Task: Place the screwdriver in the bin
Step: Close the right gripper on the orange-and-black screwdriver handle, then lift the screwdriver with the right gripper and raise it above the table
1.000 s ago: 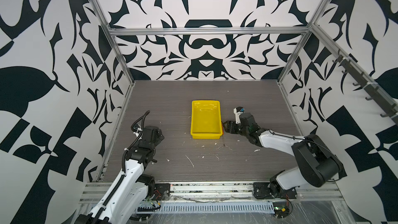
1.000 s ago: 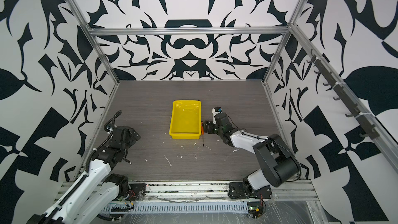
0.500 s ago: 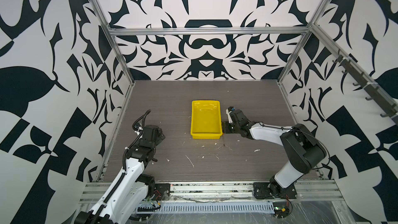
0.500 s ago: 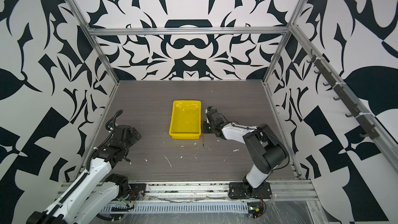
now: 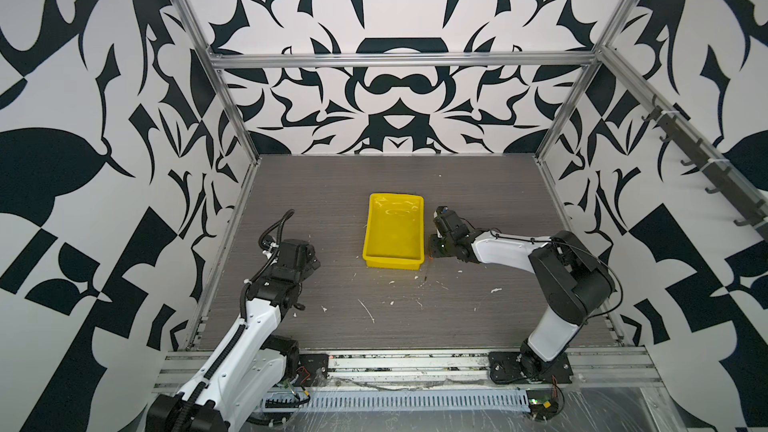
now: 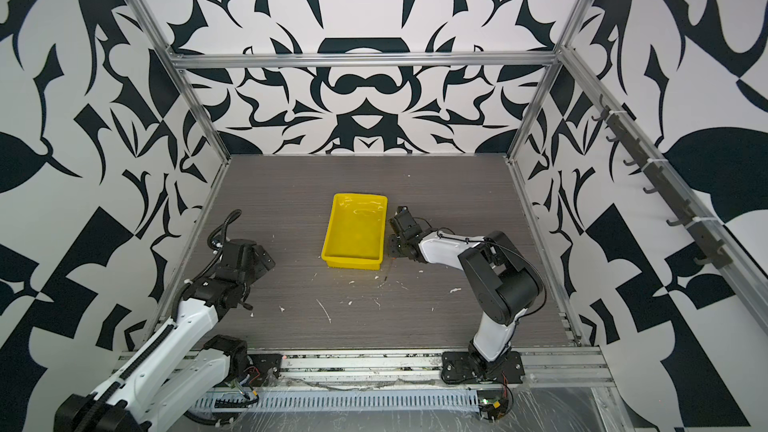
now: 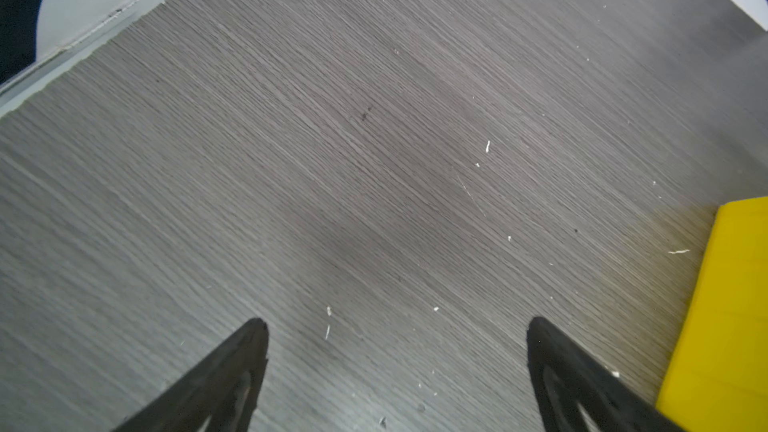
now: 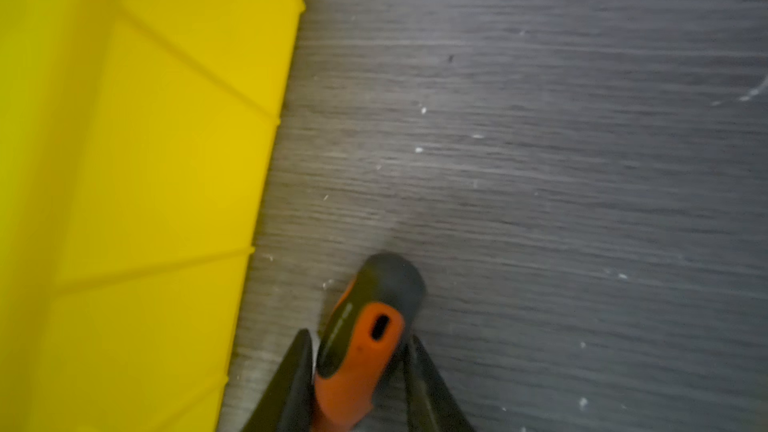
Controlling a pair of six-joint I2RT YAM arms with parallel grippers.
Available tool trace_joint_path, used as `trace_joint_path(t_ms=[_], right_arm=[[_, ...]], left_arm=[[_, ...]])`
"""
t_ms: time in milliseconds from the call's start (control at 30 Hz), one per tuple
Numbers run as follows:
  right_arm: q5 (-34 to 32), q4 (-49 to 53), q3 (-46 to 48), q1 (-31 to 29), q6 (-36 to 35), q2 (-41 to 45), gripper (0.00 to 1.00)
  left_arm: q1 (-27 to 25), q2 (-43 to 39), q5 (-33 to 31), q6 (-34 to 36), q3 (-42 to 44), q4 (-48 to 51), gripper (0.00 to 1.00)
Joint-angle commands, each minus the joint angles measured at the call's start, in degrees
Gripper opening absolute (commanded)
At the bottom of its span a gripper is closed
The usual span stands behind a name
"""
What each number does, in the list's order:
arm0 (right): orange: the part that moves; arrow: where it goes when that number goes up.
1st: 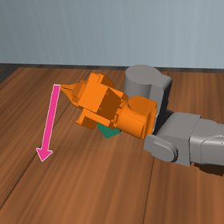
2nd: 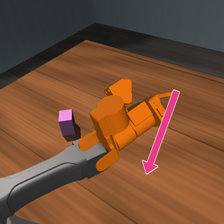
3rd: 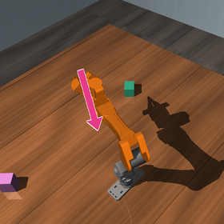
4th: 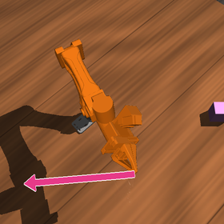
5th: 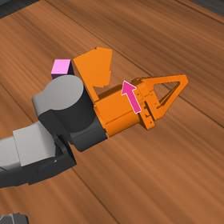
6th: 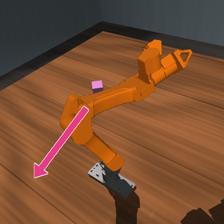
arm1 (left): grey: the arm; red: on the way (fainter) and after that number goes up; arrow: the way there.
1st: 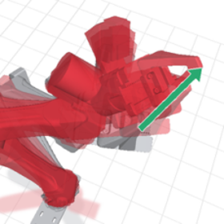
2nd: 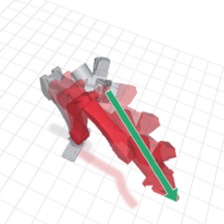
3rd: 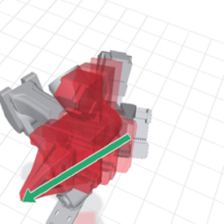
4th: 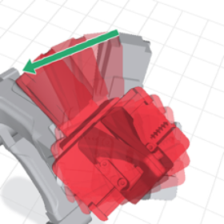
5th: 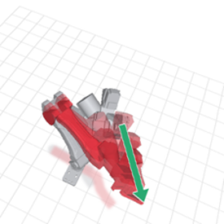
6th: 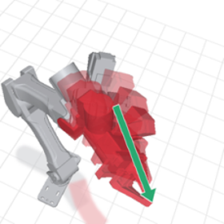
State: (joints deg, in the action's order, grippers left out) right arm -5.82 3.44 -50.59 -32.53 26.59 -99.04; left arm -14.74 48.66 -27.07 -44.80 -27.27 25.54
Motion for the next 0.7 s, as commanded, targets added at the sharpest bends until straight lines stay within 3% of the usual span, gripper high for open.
trace_joint_path(t_ms=[0, 367, 667], right_arm=[[-4.72, 3.05, -1.34, -0.16, 0.11, 1.39, 0.27], [-9.58, 4.56, -2.50, -0.05, 0.77, 1.13, 0.31], [-7.51, 5.68, -4.42, 0.06, 4.37, -1.27, 0.35]], left_arm=[[0.15, -0.21, -0.01, -0.02, -1.93, 0.36, 1.00], [0.10, -0.35, 0.70, 0.17, -1.51, -0.50, 1.00], [0.09, -0.65, 1.08, -0.40, -0.95, -0.82, 1.00]])
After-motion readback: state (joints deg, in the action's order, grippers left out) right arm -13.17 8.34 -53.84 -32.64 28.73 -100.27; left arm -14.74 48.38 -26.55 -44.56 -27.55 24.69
